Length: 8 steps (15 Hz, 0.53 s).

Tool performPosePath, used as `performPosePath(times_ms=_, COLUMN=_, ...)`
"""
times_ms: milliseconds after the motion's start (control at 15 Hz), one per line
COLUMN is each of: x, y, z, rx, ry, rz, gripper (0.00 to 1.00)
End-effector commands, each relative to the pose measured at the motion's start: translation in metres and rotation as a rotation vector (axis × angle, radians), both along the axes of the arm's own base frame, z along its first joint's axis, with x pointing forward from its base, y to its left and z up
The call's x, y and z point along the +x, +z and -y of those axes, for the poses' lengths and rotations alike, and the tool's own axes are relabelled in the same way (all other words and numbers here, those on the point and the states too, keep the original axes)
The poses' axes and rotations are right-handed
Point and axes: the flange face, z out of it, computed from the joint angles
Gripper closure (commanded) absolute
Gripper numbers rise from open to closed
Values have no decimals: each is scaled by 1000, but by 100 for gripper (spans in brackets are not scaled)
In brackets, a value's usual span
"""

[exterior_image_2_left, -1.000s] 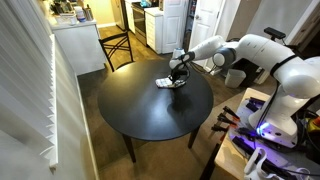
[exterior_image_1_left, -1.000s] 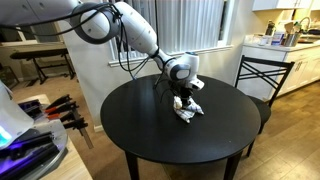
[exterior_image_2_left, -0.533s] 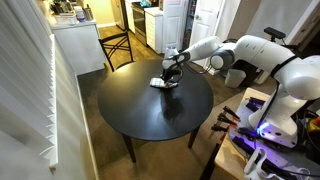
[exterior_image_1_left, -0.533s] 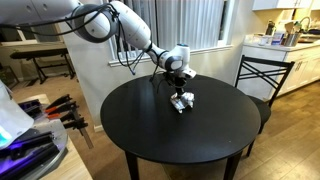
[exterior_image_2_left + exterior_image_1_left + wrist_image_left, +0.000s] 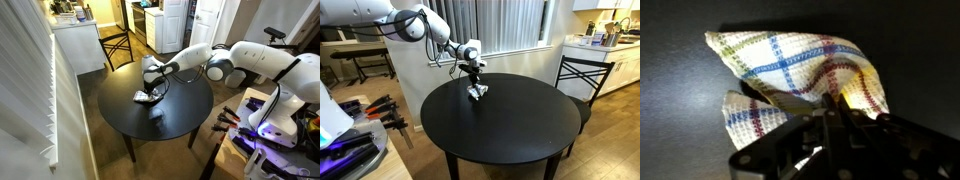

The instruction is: Wipe the table with the white tea towel

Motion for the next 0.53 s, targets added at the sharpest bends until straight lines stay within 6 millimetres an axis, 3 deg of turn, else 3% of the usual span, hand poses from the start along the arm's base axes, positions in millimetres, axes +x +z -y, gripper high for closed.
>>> performPosePath(times_ms=0, x=-11, y=-6, z=-15, rx=16, ry=189, rz=-60, gripper=99)
performPosePath(times_ms=467, x=-20, y=-17, z=-28, rx=-39, ry=309, rz=-86, gripper=99)
